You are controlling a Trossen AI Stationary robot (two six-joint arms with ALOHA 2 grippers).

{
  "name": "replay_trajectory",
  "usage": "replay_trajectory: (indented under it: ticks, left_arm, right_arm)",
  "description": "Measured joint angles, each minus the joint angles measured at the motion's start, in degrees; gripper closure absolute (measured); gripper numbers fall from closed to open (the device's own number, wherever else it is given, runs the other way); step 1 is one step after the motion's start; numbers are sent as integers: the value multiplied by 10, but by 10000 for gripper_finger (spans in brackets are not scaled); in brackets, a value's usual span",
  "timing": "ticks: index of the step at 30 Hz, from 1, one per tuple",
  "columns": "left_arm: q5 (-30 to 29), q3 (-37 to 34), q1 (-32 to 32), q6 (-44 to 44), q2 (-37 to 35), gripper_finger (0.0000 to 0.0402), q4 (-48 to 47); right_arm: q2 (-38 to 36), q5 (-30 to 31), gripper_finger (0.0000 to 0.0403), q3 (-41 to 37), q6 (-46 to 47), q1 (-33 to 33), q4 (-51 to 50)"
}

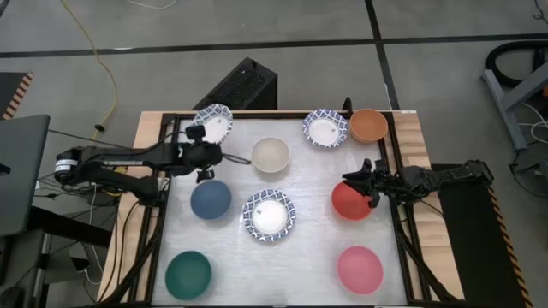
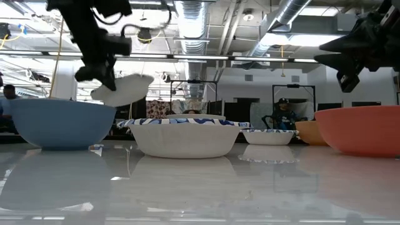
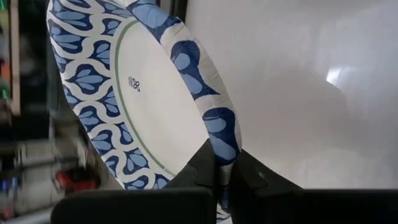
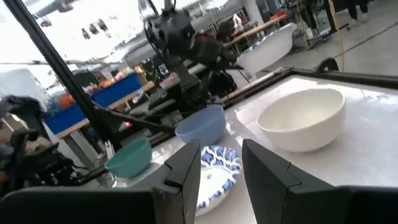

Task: Nest bowls inside each other by size order
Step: Stack the top left white blue bowl into the center white blue bowl

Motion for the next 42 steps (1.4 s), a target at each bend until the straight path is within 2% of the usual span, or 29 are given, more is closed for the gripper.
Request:
replay_trajectory:
  ticks: [8, 13, 18, 22, 25, 27, 29, 32, 36, 42]
  left_arm:
    - [12, 0, -118, 52, -28, 401, 43]
    - [22, 0, -179, 95, -25, 401, 106]
    - [73, 0, -229, 242, -26, 401, 129]
    - [77, 0, -255, 329, -26, 401, 131]
    - [76, 0, -267, 372, -26, 401, 132]
    - [77, 0, -272, 385, -25, 401, 137]
    - [77, 0, -276, 387, -25, 401, 145]
    - [83, 0, -279, 385, -25, 401, 144]
    - [107, 0, -279, 380, -25, 401, 144]
    - [119, 0, -279, 380, -25, 401, 144]
  right_arm:
    - [0, 71, 264, 0, -5, 0, 97]
    - [0, 77, 264, 0, -75, 0, 161]
    - [0, 77, 264, 2, -133, 0, 182]
    - [27, 76, 264, 8, -185, 0, 178]
    - [71, 97, 264, 13, -233, 0, 173]
    - [116, 135, 264, 31, -264, 0, 175]
    - [167, 183, 264, 58, -294, 0, 176]
    - [243, 202, 264, 118, -360, 0, 177]
    - [326, 198, 264, 217, -436, 0, 156]
    - [460, 114, 264, 347, -523, 0, 38]
